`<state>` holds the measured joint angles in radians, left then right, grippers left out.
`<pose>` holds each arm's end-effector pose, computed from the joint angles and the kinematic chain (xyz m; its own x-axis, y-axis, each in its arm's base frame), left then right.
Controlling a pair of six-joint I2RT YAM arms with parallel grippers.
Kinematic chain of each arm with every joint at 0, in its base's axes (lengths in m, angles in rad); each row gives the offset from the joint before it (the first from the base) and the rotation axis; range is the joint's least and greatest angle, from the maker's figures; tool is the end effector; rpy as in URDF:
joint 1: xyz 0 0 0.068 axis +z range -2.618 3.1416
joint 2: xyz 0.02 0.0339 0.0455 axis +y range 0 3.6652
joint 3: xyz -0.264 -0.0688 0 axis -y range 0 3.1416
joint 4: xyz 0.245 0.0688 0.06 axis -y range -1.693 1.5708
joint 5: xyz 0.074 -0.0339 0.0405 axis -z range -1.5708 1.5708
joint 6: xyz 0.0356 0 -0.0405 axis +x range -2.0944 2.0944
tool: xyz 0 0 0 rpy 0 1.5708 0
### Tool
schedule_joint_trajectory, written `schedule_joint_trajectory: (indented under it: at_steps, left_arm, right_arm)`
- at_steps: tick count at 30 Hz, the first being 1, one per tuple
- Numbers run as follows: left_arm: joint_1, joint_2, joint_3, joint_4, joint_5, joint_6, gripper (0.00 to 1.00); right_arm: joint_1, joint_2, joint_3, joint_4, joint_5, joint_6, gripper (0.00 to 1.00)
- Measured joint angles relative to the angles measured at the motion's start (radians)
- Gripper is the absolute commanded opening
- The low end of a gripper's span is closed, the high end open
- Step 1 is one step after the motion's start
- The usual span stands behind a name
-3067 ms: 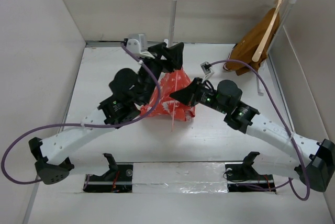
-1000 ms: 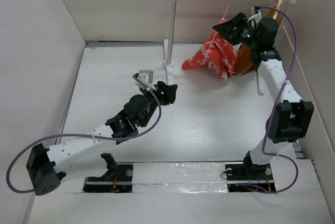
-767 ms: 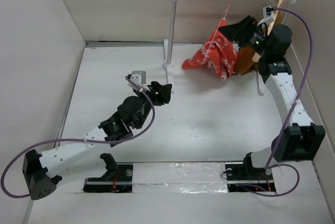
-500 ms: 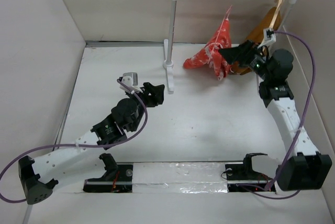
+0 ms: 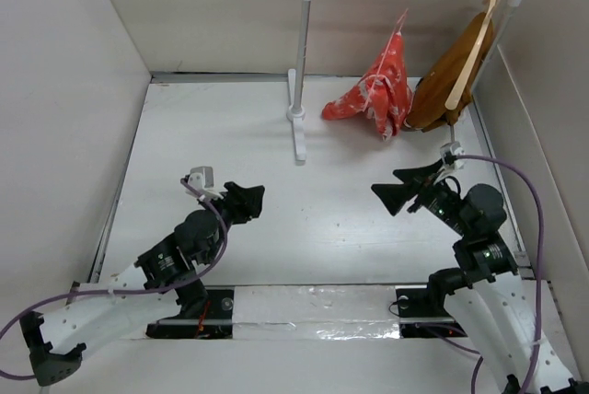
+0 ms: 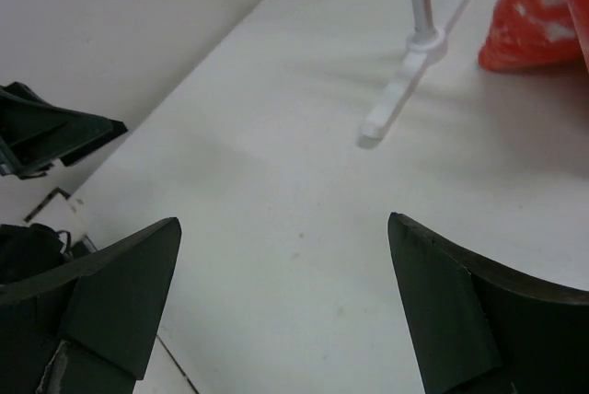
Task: Place the trousers on the hanger
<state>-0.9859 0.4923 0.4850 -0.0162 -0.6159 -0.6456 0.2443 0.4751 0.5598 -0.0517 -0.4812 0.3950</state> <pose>0.0921 -0.1019 0.2941 -0.2280 -0.5452 -0.8067 0.2811 0.7564 -0.5907 0.1219 0.0474 0.3183 -0.2257 0.2953 -0.9284 -0.6245 0.6875 0.3705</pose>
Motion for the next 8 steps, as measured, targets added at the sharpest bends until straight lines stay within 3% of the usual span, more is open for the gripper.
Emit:
schedule_joint_trajectory:
  at_steps: [8]
  left_arm:
    - [0.000,-0.180,-0.124,-0.064,0.020,-0.055,0.56]
  right_arm:
    - [0.000,0.030,-0.150,-0.109,0.026,-0.026,1.00]
